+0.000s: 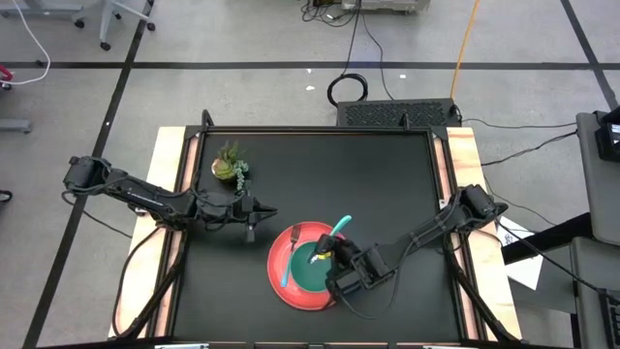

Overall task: Set table place
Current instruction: Put the light blue spoon into the green bowl

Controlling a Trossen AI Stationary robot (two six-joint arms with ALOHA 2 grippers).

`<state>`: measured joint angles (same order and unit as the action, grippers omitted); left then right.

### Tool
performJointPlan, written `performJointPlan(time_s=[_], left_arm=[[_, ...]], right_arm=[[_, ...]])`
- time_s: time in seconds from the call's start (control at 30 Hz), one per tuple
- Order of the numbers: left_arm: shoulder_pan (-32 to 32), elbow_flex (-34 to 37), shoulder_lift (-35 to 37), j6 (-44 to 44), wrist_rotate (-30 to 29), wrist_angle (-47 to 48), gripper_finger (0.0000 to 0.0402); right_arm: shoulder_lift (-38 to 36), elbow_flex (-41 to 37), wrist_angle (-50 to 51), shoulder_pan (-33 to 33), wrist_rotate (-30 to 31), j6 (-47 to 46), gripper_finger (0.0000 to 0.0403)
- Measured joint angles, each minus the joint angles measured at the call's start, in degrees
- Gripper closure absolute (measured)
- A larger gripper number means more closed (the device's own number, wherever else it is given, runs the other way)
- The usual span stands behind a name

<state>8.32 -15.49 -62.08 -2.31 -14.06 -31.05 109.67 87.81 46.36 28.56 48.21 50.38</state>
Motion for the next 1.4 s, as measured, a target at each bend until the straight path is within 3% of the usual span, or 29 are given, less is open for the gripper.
performJointPlan(time_s=[0.5,0.83,1.4], left_arm=[[0.00,0.00,0.00,-0.15,0.00,0.00,0.0362],[0.02,0.00,0.00,-0.63,0.00,-0.02,0.0362],[0.01,0.00,0.00,-0.74,0.00,-0.02,0.0362]], right_arm=[[0.00,-0.29,-5.65,1.60,1.53,20.25,0.0369],[0.00,-9.50,-19.99,1.57,4.44,36.14,0.0369],[0.00,-10.60,-22.17,1.37,4.36,39.30,0.0369]])
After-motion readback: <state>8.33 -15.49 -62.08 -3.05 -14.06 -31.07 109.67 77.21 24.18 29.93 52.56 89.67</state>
